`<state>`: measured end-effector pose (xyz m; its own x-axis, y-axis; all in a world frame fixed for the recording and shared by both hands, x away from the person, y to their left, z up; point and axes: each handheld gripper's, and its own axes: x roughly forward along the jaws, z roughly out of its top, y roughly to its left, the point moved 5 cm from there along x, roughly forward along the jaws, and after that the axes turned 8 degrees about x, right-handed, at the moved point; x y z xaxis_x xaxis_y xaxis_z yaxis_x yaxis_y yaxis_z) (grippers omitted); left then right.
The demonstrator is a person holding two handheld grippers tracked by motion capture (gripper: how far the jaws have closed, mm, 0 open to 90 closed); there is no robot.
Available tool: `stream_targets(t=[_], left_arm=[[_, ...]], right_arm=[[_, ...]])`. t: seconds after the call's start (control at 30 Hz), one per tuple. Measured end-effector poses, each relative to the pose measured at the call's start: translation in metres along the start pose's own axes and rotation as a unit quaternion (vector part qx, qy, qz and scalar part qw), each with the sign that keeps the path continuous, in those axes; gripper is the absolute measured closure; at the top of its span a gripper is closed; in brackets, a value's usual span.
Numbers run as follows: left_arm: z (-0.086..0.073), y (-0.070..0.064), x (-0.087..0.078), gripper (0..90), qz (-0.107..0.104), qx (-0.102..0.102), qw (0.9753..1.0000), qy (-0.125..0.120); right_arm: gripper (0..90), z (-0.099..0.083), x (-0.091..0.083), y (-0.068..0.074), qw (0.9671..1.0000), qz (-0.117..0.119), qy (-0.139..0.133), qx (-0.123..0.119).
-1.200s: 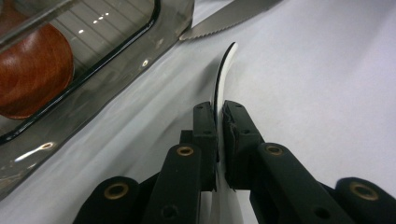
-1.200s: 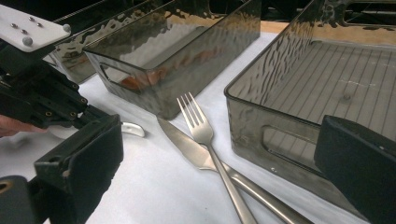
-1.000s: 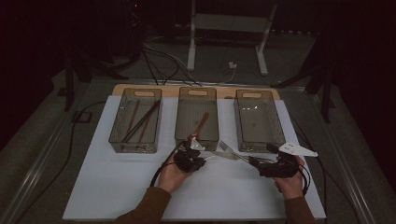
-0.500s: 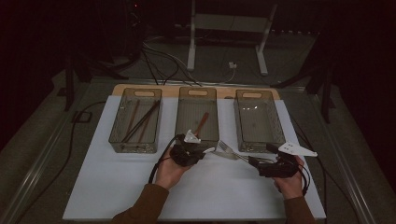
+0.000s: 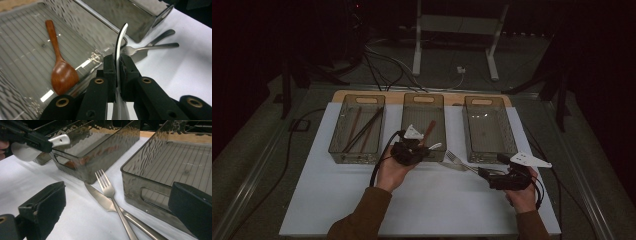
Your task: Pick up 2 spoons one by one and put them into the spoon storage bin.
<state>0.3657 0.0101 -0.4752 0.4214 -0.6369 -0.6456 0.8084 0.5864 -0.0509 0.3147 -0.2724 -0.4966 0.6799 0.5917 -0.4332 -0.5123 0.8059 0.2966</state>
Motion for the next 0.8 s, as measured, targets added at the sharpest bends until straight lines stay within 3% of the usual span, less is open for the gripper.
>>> stream_targets(t=[0.8], left_arm=[[0.026, 0.031, -0.005, 85.8, 0.032, -0.013, 0.9993, -0.016]], right_arm=[[1.8, 0.0, 0.001, 0.0, 1.0, 0.0, 0.001, -0.001]])
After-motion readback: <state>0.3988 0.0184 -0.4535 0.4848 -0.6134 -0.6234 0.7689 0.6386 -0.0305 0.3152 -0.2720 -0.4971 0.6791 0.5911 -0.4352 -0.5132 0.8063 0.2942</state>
